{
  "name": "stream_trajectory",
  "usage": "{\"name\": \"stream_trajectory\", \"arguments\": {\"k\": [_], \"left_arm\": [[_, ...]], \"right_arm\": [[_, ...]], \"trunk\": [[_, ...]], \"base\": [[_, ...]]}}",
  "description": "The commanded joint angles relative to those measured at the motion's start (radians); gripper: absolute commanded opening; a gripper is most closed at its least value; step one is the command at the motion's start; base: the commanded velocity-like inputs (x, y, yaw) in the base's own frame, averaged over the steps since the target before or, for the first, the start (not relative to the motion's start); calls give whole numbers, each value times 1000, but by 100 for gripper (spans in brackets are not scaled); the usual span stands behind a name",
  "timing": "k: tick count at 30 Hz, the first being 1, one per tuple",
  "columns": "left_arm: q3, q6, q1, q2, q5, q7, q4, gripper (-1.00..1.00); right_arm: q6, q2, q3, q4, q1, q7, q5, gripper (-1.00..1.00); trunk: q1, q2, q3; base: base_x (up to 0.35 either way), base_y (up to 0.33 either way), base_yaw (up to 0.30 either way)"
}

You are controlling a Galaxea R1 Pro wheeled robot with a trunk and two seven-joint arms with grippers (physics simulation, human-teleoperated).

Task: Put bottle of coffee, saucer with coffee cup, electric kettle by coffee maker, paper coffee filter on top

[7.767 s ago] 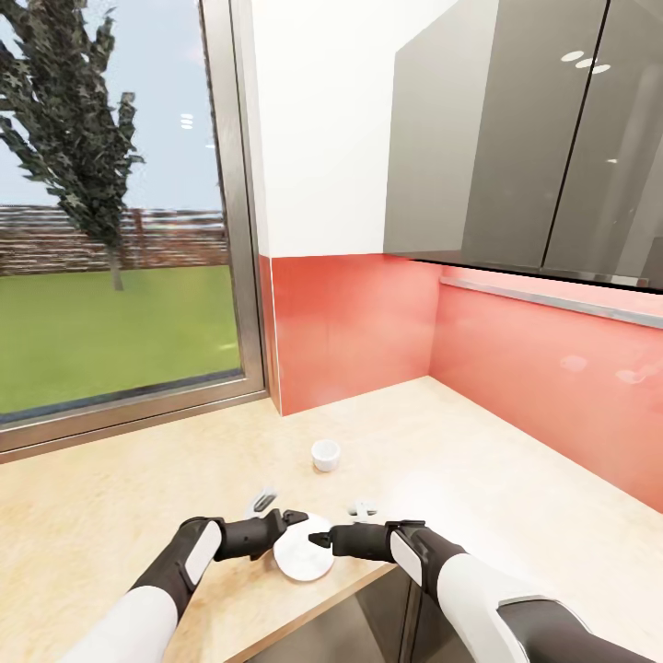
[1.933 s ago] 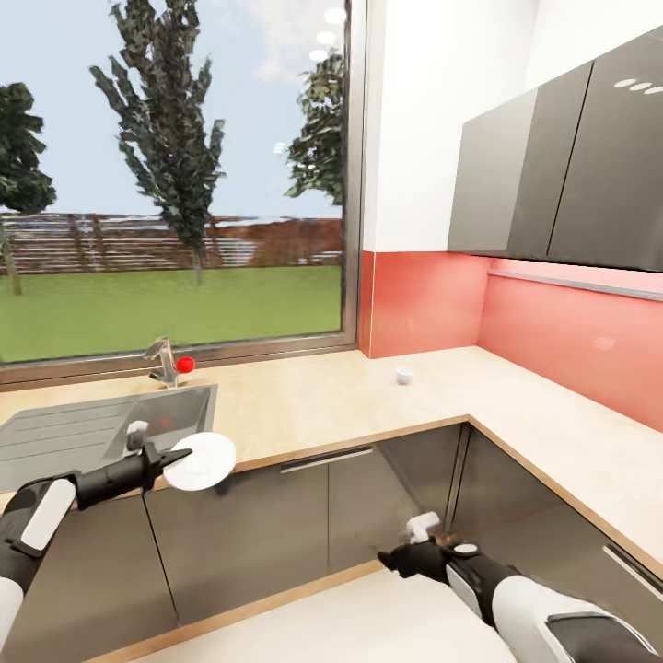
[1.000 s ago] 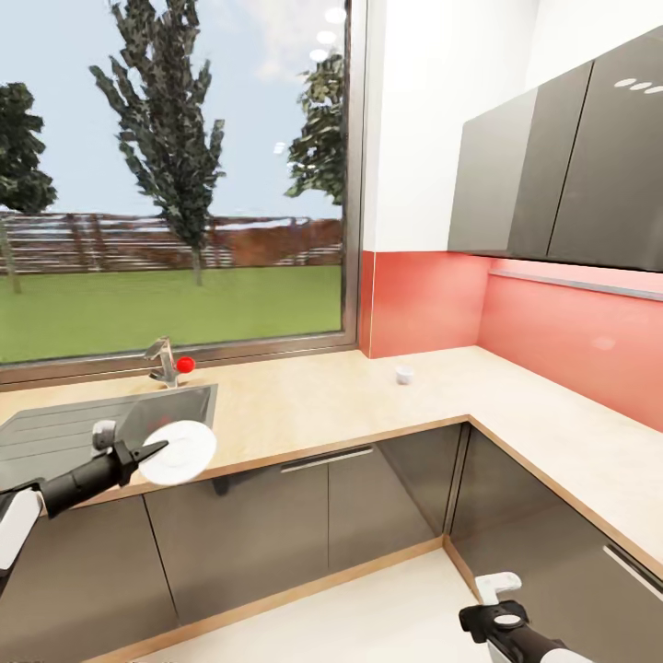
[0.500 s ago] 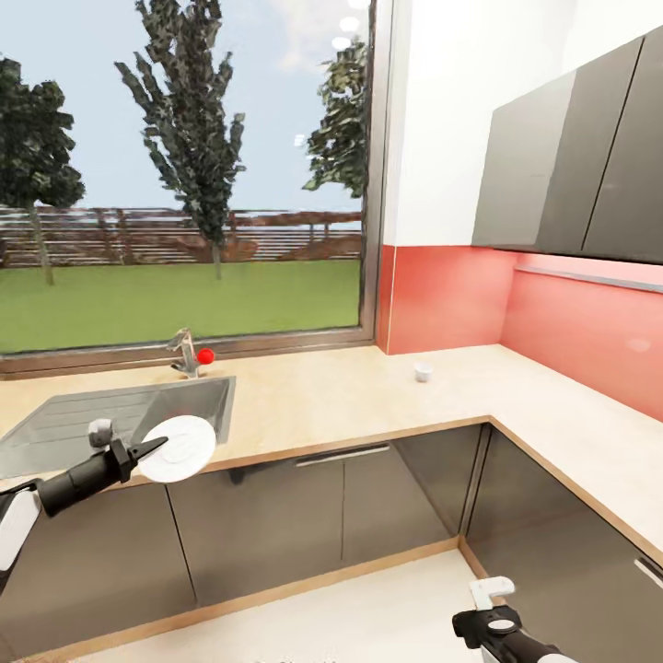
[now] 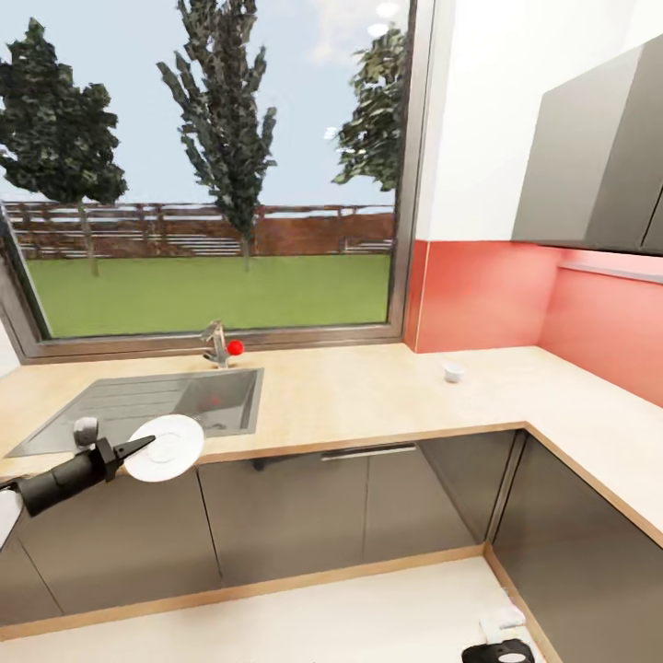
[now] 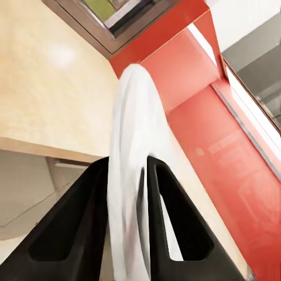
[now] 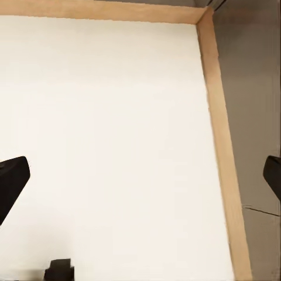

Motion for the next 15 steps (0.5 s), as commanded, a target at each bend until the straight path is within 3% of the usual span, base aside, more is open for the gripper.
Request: {"name": "stream_trajectory", "arguments": {"k": [1, 2, 5, 10, 15], "left_arm": [[1, 4, -1, 2, 1, 0, 1, -100], [1, 4, -1, 5, 1, 0, 1, -100], [1, 3, -1, 5, 1, -2, 1, -100], [1, 3, 0, 5, 1, -2, 1, -100], [1, 3, -1, 5, 1, -2, 1, -100]], "right_arm": [[0, -1, 7, 1, 30, -4, 10, 100], [1, -1, 7, 1, 104, -1, 11, 100], [1, 0, 7, 1, 162, 28, 11, 100], [0, -1, 7, 1, 193, 128, 11, 100], [0, 0, 7, 1, 206, 153, 10, 100]], "trunk": [[0, -1, -1], [0, -1, -2], [0, -1, -5], [0, -1, -11], [0, -1, -16]], "base": [[0, 0, 219], [0, 0, 221], [15, 0, 221], [161, 0, 221], [295, 16, 221]]}}
